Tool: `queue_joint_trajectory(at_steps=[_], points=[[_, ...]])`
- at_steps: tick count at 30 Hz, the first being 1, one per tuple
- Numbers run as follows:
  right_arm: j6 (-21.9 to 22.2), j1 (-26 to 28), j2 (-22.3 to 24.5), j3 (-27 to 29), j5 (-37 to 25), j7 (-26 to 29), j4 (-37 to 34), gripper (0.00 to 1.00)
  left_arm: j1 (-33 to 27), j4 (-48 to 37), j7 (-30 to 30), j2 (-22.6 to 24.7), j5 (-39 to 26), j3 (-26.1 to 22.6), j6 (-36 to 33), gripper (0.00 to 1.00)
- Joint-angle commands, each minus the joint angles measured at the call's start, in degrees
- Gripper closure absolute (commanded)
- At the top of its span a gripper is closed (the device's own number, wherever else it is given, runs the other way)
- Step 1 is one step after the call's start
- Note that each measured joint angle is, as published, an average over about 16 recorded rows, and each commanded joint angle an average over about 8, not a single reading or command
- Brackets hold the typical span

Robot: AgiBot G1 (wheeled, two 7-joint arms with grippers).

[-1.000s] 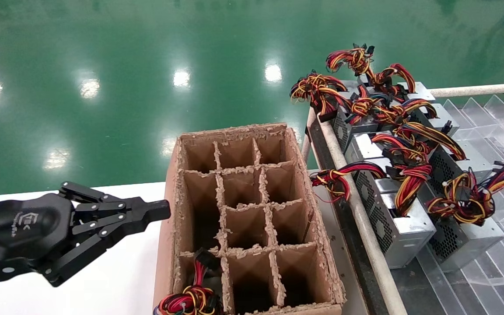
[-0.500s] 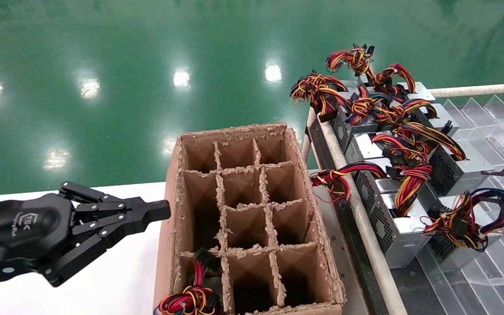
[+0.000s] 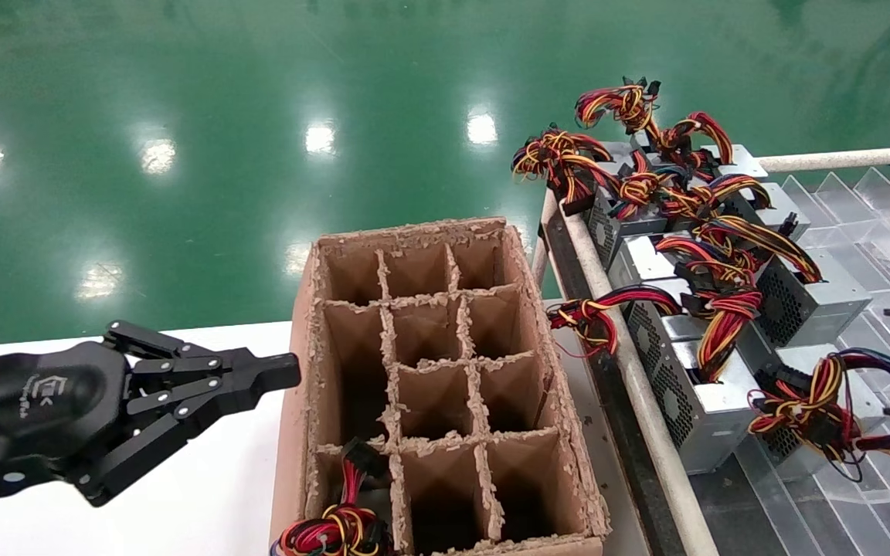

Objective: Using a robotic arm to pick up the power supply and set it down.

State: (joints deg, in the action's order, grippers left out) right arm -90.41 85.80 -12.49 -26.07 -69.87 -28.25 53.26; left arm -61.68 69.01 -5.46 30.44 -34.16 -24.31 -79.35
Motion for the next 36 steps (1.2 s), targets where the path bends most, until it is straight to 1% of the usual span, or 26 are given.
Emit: queue_joint_trajectory(at_steps=[1,6,13,18,23,28,32,36], points=[[-0.1,0.2,0.2,-0.5,-0.3,0.2,0.2,0.0,0.0,0.0,0.0,0.0,0.0,0.0,0.0,1.0],[-0.6,0.8,2.3,-1.9,3.0,1.3,0.2,0.0,0.0,0.0,0.0,0.0,0.0,0.0,0.0,1.0],[-0.7,1.7,4.1,-3.8,9.7,2.6,-2.5,0.0,0.0,0.0,0.0,0.0,0.0,0.0,0.0,1.0],[-0.7,2.0,5.4,-5.3,13.1,2.2,-4.9,0.0,0.0,0.0,0.0,0.0,0.0,0.0,0.0,1.0],[-0.4,1.9,6.0,-6.6,14.4,0.7,-7.4,0.0,0.0,0.0,0.0,0.0,0.0,0.0,0.0,1.0],[-0.3,2.1,4.7,-7.2,17.0,-0.1,-11.6,0.0,0.0,0.0,0.0,0.0,0.0,0.0,0.0,1.0],[-0.5,1.9,2.4,-7.2,22.0,0.4,-16.3,0.0,0.0,0.0,0.0,0.0,0.0,0.0,0.0,1.0],[-0.7,0.5,-0.5,-7.5,27.0,0.3,-19.9,0.0,0.0,0.0,0.0,0.0,0.0,0.0,0.0,1.0]])
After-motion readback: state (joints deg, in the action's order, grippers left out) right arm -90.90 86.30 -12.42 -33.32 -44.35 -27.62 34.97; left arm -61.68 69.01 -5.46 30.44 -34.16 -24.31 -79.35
